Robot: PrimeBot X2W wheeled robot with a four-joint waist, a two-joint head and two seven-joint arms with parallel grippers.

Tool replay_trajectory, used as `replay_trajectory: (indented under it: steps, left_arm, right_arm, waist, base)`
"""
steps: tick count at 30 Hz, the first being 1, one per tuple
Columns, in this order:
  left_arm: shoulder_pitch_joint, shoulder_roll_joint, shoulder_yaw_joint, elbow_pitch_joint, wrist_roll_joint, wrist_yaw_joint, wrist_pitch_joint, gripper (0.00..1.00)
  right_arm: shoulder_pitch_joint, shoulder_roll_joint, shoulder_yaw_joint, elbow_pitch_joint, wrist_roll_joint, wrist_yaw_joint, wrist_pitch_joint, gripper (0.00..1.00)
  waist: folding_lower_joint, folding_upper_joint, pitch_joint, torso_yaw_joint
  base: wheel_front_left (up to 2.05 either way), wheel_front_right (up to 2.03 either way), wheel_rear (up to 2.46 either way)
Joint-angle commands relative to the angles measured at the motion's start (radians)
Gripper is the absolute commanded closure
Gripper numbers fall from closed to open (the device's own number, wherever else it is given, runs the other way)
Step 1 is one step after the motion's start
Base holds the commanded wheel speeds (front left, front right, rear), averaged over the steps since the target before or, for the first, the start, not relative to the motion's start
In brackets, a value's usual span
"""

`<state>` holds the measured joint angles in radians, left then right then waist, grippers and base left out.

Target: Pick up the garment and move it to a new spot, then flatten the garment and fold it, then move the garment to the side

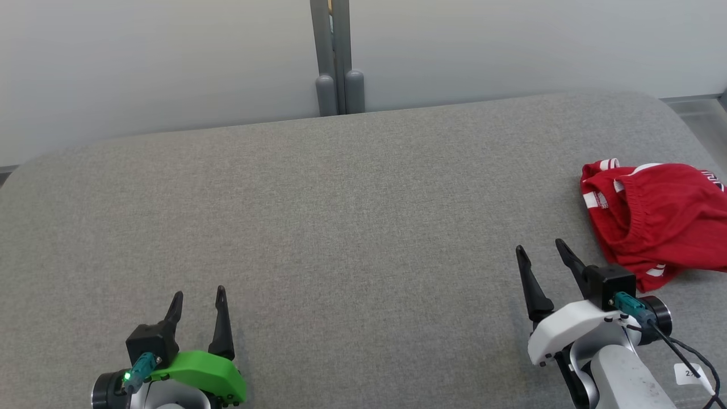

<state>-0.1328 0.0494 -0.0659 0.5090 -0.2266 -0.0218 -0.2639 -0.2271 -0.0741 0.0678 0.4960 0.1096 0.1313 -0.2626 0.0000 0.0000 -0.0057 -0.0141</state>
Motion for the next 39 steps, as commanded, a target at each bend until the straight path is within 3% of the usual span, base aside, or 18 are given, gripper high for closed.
replay_trajectory:
  steps: [1, 39]
  left_arm:
    - [0.004, 0.003, 0.005, 0.002, 0.007, 0.002, 0.001, 0.0]
    - [-0.001, 0.001, 0.002, -0.008, -0.011, -0.007, 0.0, 0.0]
  right_arm:
    - [0.013, 0.003, -0.003, -0.005, -0.009, -0.002, -0.002, 0.0]
    - [-0.002, 0.012, 0.009, -0.009, -0.002, 0.0, 0.0, 0.0]
  waist:
    - [0.0, 0.0, 0.001, 0.002]
    - [0.0, 0.0, 0.011, 0.006]
  base:
    - [0.0, 0.0, 0.0]
    - [0.0, 0.0, 0.0]
